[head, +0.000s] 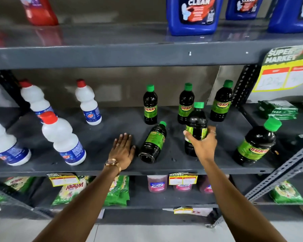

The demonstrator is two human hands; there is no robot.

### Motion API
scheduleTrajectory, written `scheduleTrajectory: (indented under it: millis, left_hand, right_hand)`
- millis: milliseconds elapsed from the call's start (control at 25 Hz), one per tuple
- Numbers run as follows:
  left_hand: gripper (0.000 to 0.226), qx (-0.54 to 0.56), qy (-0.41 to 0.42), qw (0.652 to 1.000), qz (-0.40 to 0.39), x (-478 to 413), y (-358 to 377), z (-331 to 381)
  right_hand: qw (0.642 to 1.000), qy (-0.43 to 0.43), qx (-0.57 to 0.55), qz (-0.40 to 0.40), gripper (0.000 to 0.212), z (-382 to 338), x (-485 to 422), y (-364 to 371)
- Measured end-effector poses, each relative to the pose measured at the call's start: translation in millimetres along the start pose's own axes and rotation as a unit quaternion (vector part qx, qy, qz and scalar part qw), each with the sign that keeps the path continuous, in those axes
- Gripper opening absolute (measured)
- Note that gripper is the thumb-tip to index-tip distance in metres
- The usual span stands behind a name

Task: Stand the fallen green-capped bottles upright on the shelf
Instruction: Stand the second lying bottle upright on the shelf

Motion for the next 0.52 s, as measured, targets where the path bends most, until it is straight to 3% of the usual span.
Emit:
scheduleTrajectory:
  millis: [160, 360, 520]
  left_hand:
    - [0.089, 0.024, 0.02, 0.999, 0.009, -1, -5, -10]
    - [0.085, 0.039, 0.029, 0.998, 0.026, -1, -2, -12]
    - [0.085, 0.041, 0.032, 0.998, 0.033, -1, -4, -11]
  right_hand:
    - [0.999, -0.018, -0.025, 0.017, 0.083, -4, 7, 17]
    - [0.999, -0.034, -0.015, -0.031, 0.081, 10, 10, 23]
    - [0.999, -0.03, 0.015, 0.026, 0.088, 6, 4, 27]
Point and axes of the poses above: each hand's wrist, its own x-axis away from the middle knuckle, its own y-axis out of the palm, z = x × y, the point moved 5 cm from there along -x, towards the middle knuckle, and after that the axes turned 8 degrees about x, right-handed, at the moved point
